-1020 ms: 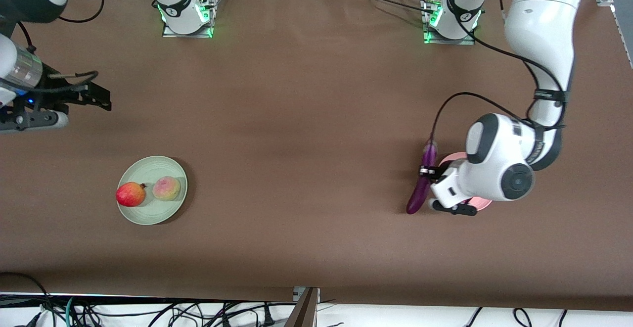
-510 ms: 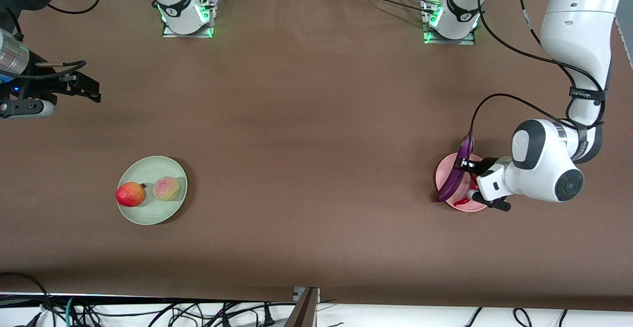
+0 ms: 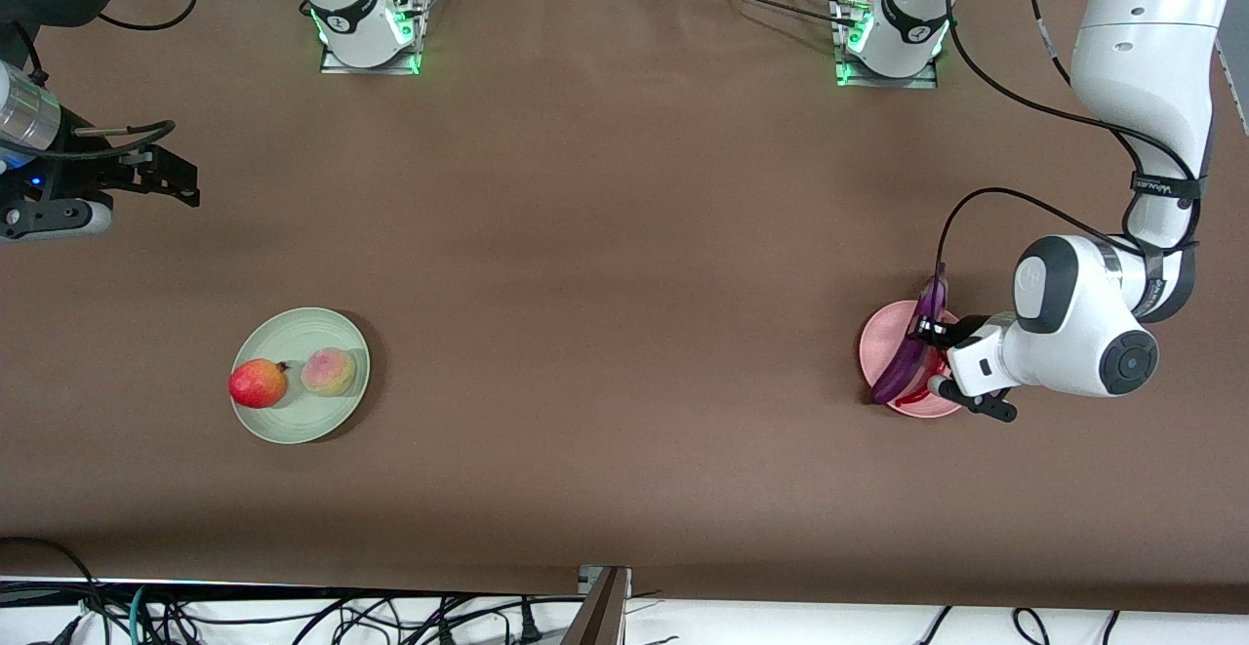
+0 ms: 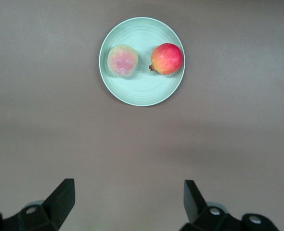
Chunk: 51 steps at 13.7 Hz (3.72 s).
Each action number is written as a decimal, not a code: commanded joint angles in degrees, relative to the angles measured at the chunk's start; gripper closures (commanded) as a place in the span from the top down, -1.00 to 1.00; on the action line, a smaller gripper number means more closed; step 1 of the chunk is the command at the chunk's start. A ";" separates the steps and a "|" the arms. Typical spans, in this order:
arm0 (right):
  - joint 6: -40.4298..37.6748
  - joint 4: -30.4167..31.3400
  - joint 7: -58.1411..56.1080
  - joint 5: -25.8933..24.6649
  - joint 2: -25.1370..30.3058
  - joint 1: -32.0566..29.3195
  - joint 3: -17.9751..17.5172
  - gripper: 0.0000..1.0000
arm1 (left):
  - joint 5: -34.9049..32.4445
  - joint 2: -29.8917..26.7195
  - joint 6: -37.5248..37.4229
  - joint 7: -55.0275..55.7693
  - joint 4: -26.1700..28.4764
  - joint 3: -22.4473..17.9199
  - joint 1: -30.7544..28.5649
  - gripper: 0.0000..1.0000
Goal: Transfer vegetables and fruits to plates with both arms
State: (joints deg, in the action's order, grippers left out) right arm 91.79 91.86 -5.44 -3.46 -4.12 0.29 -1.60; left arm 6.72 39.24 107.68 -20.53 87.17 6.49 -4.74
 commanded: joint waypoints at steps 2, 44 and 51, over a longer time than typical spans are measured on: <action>-0.21 -1.60 -0.89 -0.58 -0.80 -0.02 -0.24 1.00 | -1.01 -1.10 1.91 -2.14 1.51 0.54 -0.62 -1.00; -0.21 -3.79 -0.80 -0.06 -1.77 0.42 -0.51 1.00 | -4.35 -31.85 -19.07 9.35 0.28 1.15 -1.68 1.00; -0.21 -3.79 -0.80 -0.06 -1.95 0.33 -0.51 1.00 | -7.23 -38.19 -23.82 20.57 0.55 1.15 2.85 1.00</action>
State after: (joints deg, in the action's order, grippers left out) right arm 91.89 89.14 -5.92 -3.45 -5.60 0.55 -2.12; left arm 2.59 2.79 85.83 -5.60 86.75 7.83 -6.17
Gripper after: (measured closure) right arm 0.000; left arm 0.000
